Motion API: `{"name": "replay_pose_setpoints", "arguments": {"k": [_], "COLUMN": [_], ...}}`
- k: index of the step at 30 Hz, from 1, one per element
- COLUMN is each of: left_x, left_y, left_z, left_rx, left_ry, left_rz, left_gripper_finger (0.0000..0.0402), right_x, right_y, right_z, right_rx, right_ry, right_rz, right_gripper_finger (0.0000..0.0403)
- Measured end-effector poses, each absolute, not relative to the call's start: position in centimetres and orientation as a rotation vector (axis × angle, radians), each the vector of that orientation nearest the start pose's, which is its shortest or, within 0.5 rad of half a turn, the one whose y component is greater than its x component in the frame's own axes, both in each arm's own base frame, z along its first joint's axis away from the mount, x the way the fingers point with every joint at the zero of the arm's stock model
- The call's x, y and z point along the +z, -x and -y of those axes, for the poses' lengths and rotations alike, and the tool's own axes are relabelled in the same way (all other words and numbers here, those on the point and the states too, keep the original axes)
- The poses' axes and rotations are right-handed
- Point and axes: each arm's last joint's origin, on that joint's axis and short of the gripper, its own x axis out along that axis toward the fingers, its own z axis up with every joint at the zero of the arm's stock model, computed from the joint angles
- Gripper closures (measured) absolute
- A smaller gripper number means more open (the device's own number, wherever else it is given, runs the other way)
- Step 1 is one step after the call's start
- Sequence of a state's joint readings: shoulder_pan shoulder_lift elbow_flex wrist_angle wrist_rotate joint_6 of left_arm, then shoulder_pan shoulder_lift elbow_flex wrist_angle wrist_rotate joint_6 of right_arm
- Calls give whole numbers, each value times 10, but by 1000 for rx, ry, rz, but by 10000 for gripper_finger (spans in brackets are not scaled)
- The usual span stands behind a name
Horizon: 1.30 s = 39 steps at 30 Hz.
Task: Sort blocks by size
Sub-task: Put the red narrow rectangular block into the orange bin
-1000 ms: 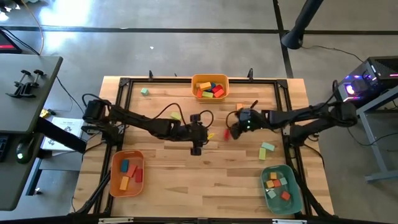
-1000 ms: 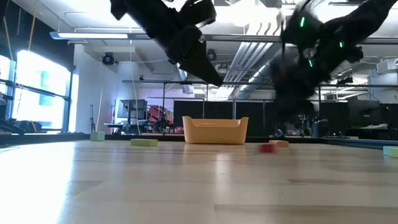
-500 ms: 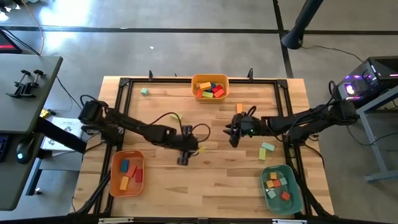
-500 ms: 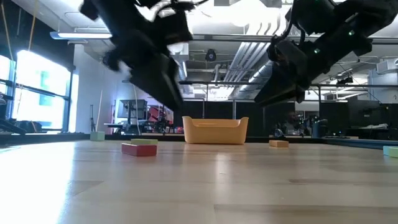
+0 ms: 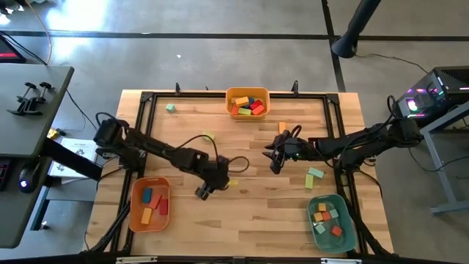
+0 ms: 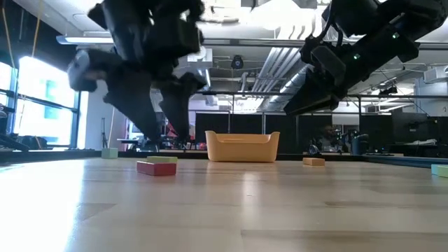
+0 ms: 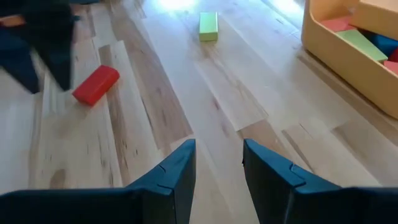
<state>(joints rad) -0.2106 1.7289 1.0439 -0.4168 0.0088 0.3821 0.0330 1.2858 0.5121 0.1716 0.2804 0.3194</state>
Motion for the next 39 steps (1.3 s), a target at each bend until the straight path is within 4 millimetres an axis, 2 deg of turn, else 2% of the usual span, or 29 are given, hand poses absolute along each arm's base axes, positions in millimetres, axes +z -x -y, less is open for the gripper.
{"name": "replay_pose_setpoints", "arguments": {"k": [5, 9, 14, 18, 24, 28, 32, 34, 36, 39], "left_x": [162, 143, 128, 119, 115, 135, 189, 210, 224, 246], "left_y": [-325, -316, -309, -308, -312, -322, -331, -321, -302, -265], "left_z": [51, 40, 31, 29, 29, 37, 69, 84, 97, 113], "left_rx": [-408, -462, -448, -454, -369, -229, -89, 17, 142, 330], "left_ry": [-457, -452, -420, -360, -205, -46, -41, -55, -36, 126], "left_rz": [-1108, -1127, -1098, -1091, -1107, -1117, -1039, -1112, -1234, -1348], "left_gripper_finger": [161, 136, 132, 174, 305, 314, 314, 314, 314, 314], "right_x": [174, 174, 174, 173, 174, 176, 178, 178, 178, 179], "right_y": [-242, -242, -242, -242, -243, -244, -245, -245, -245, -246], "right_z": [0, 0, 0, 0, 0, 0, 0, 0, 0, 0], "right_rx": [-329, -327, -327, -329, -328, -325, -317, -312, -307, -296], "right_ry": [-204, -201, -201, -200, -202, -206, -184, -168, -152, -114], "right_rz": [-553, -555, -558, -559, -547, -522, -509, -509, -509, -505], "right_gripper_finger": [277, 277, 277, 277, 277, 277, 277, 277, 277, 277]}}
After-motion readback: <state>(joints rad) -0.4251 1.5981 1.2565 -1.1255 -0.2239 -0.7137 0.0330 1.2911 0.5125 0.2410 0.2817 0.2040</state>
